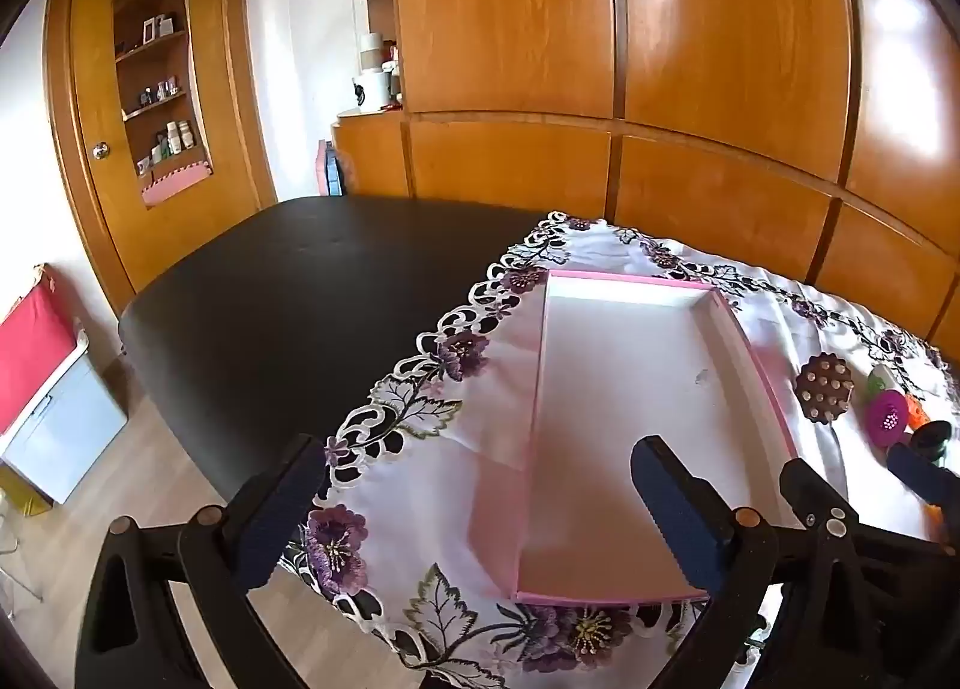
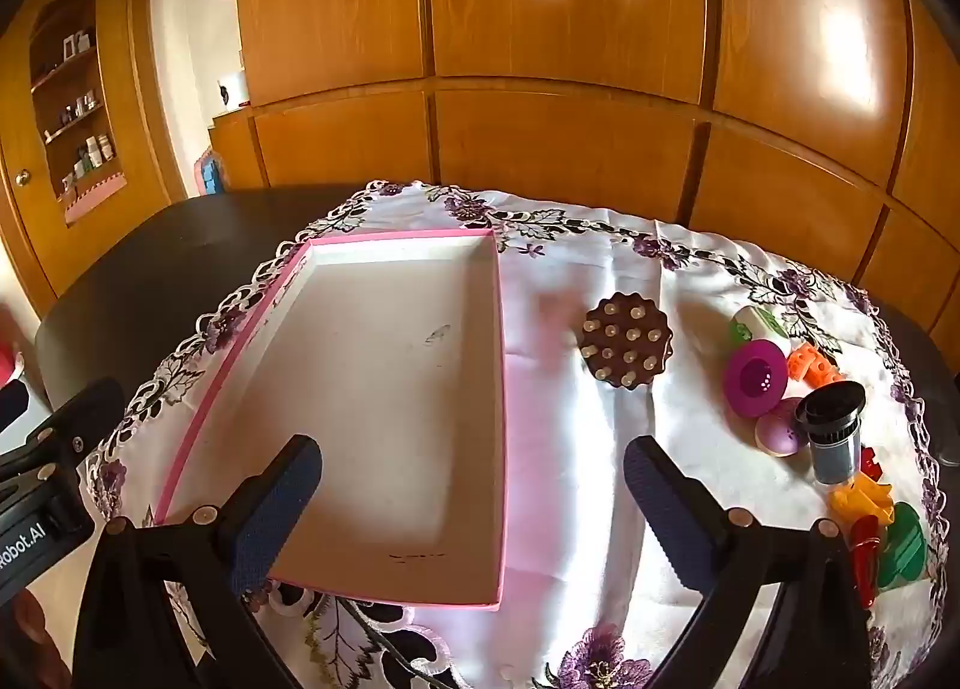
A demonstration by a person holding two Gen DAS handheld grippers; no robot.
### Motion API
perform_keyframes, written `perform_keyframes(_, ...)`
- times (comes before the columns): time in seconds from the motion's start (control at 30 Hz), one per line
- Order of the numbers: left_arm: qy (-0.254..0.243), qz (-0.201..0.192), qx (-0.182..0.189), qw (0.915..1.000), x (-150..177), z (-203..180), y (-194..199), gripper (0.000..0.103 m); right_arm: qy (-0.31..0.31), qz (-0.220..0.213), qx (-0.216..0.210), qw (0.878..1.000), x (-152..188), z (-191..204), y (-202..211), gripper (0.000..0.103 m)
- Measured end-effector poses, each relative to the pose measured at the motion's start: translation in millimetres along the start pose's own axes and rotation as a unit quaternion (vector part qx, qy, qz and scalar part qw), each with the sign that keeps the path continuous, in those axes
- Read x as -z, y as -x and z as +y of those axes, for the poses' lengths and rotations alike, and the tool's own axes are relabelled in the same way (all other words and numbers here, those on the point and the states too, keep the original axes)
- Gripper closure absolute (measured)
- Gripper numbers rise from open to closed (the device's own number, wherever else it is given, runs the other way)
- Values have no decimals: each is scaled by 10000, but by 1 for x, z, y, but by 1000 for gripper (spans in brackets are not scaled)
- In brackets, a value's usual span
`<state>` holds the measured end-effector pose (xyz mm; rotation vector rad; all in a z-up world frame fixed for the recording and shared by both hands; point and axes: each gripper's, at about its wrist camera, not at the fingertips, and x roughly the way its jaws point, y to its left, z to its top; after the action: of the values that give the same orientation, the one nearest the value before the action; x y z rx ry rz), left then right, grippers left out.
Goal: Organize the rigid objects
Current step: 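Move the left tool toward the brown pegged round piece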
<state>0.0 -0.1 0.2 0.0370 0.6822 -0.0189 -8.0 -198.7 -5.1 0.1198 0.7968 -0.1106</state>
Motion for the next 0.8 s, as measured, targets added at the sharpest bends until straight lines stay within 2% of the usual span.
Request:
perform_keyframes(0.17, 37, 20, 42, 10000, 1, 5, 0, 1, 61, -59, 69, 9999, 4, -4, 1, 0)
perform_keyframes(0.43, -15, 100, -58, 9999, 4, 3, -5, 1, 111, -147, 78, 9998, -12, 2, 8, 0)
perform_keyframes(0.8, -220, 150, -13, 9996, 4, -6, -8, 1, 267, -319, 225, 9989, -19, -21, 12, 0)
